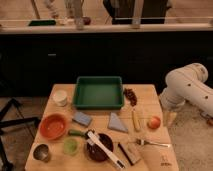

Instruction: Place brush in red bowl

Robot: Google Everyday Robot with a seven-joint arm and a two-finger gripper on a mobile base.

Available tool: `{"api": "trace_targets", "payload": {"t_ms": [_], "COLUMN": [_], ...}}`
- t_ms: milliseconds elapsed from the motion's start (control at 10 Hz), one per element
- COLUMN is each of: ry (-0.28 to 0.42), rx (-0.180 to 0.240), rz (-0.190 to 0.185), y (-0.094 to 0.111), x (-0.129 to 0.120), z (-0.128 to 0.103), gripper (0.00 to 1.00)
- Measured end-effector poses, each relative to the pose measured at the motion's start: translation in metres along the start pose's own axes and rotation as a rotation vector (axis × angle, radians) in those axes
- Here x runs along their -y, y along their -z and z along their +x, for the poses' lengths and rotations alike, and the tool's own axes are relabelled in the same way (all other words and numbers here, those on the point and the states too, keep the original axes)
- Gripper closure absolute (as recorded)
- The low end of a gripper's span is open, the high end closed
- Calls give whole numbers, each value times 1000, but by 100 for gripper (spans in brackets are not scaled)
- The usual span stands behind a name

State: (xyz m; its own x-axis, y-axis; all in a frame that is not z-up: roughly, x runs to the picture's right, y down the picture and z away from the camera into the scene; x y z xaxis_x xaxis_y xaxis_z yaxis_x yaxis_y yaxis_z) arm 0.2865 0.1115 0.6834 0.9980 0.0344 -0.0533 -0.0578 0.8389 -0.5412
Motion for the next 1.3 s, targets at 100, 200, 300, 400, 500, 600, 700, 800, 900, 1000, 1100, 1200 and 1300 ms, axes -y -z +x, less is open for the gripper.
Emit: {"api": "trace_targets", "payload": {"t_ms": [100,200,300,400,500,600,700,800,900,1000,1100,1200,1300], "ry": [0,0,-1,-5,-27,-91,-133,-181,-229,-273,-279,-269,-268], "rx": [0,0,1,4,23,61,88,121,156,188,202,212,212], "rz": [0,0,0,1,-2,-9,-13,-17,-24,-33,-33,-32,-31], "y": [0,0,0,1,-1,-4,-5,-6,-8,-10,-10,-10,-10], "x": [0,0,0,0,-3,-9,-12,-16,-21,-28,-33,-36,-37], "z": [0,0,0,1,-1,-9,-19,-36,-56,-75,-87,-99,-100], "gripper": [20,20,20,20,20,20,20,20,20,20,20,20,20]}}
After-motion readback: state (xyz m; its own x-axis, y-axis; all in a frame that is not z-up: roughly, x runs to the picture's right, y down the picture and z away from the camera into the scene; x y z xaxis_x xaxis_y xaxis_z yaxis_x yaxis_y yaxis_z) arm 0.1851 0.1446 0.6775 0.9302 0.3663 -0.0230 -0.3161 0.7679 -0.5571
